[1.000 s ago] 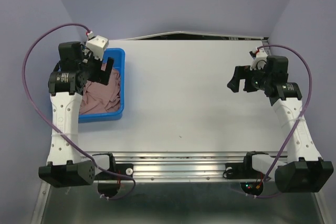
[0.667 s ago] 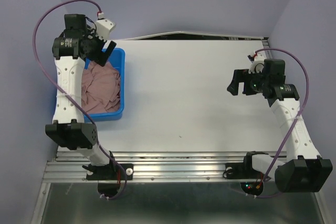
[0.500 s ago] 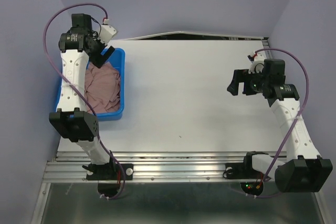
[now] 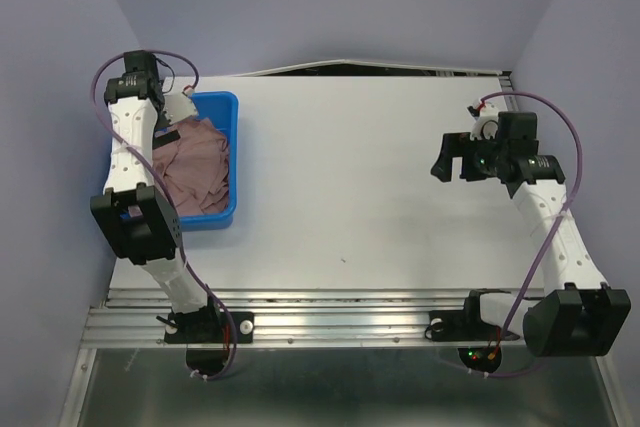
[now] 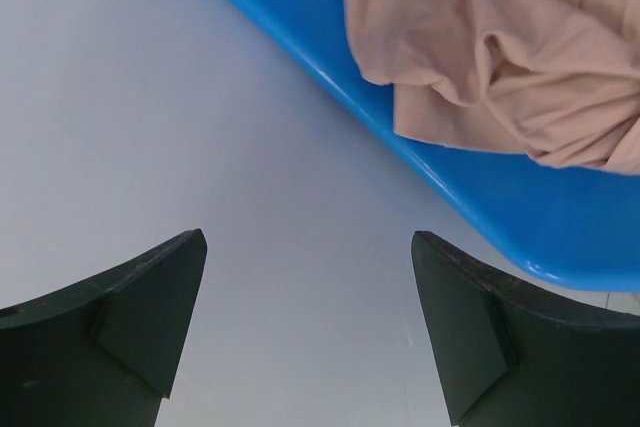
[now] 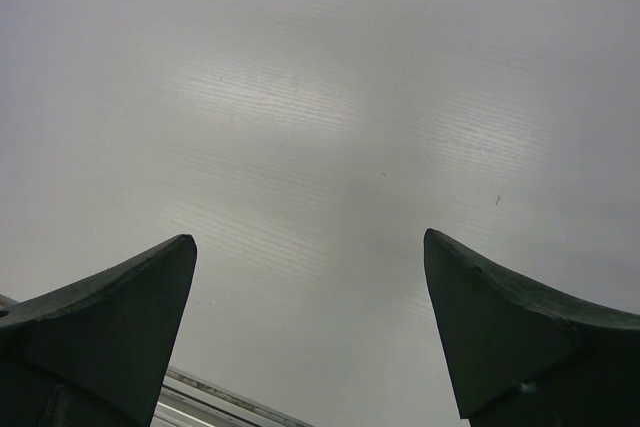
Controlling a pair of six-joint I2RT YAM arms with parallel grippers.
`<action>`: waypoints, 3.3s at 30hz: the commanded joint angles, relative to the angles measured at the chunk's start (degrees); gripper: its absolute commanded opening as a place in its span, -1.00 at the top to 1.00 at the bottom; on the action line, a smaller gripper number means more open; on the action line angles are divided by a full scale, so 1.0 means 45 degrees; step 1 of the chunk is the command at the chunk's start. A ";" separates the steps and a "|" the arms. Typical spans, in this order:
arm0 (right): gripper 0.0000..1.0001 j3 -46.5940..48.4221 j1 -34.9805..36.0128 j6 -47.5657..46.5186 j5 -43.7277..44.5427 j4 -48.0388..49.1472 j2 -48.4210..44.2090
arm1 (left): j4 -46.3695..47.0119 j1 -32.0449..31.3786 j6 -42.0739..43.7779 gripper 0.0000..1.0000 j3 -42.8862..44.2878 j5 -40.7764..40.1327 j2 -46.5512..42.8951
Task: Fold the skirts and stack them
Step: Grab the skirt from the pile, then move the skirt to the center of the board, then flatten the skirt out
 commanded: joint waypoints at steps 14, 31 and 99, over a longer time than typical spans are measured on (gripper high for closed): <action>-1.00 0.0609 -0.0097 -0.0337 0.0416 -0.0269 0.0754 | 0.3204 0.0951 0.2687 -0.93 -0.2005 -0.1567 0.2908; -1.00 0.0590 -0.0097 -0.0415 0.0730 -0.0211 0.0774 | 0.4046 0.0932 0.2708 -0.24 -0.5249 -0.1996 0.2753; -1.00 0.1684 -0.1016 -0.1626 -0.2766 -0.1443 0.1438 | 0.5374 -0.9781 -1.0591 -0.95 -0.3998 0.8470 -0.4552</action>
